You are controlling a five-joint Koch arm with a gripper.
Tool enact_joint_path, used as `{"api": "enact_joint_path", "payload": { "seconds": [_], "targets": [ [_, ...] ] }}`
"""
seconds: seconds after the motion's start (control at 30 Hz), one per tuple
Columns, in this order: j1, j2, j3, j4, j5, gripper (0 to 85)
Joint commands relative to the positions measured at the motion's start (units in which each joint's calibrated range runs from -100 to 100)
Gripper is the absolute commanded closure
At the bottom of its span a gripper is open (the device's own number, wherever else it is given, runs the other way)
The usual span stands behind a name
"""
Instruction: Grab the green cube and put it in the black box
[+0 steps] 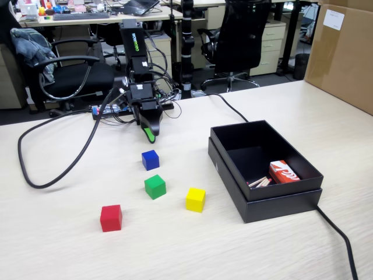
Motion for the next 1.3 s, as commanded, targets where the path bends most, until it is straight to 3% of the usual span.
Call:
{"api": "enact_joint_path", "payload": {
  "seconds": [0.0,0.2,0.5,0.97,1.27],
  "targets": [
    [0.05,1.46,7.02,-7.3,1.81,37.8],
    [0.44,6.16,21.89,-21.21,2.88,37.9],
    [1.07,21.42,48.09,-31.84,1.12,38.3],
    [-1.61,64.22,81.73,-32.44,-5.03,38.2],
    [-3.27,90.96,96.6,-32.44,-6.94,38.0]
  ]
}}
